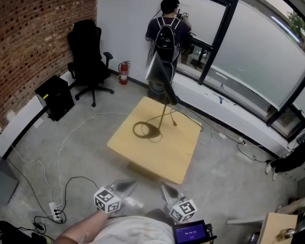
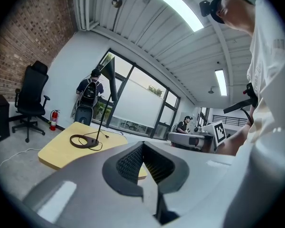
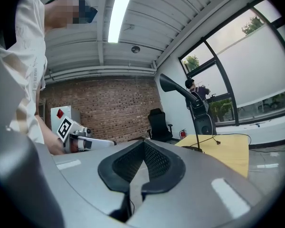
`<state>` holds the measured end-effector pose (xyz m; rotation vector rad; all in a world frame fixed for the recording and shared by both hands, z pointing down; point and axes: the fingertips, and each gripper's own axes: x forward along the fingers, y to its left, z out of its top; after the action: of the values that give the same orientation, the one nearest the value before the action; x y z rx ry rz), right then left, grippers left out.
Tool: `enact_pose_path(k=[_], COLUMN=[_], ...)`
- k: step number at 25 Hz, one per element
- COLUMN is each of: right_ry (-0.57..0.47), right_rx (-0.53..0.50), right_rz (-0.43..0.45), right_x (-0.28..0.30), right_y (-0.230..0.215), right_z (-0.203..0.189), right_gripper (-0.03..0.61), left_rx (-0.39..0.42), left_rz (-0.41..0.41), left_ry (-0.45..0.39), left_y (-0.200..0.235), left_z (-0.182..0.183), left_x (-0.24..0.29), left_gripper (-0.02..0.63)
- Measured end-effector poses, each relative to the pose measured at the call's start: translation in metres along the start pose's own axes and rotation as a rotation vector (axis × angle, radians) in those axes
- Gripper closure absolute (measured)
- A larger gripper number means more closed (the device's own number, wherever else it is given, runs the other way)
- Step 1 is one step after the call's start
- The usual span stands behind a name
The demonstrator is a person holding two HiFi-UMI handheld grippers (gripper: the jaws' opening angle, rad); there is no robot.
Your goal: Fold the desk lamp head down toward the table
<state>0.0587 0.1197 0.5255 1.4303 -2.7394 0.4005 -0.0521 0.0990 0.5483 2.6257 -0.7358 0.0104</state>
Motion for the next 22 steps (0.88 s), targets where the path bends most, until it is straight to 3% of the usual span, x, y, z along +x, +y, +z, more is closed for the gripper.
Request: enact_pose_path(k=[10, 22], right_ry=[-0.005, -0.008], right_rx=[-0.027, -0.008], right_rz=[0.003, 0.012], right_x=[0.013, 0.036], right_y=[0.003, -0.025], right_z=[0.006, 0.001], right_gripper=[0.569, 0.569], left_rx=[0.024, 0.047], left_rz=[0.039, 0.062], left_ry=[-0.018, 0.002], left_y=[0.016, 0.036], left_z=[0.012, 0.016], left_x=[-0.009, 0.011], left_gripper=[0.614, 0.614])
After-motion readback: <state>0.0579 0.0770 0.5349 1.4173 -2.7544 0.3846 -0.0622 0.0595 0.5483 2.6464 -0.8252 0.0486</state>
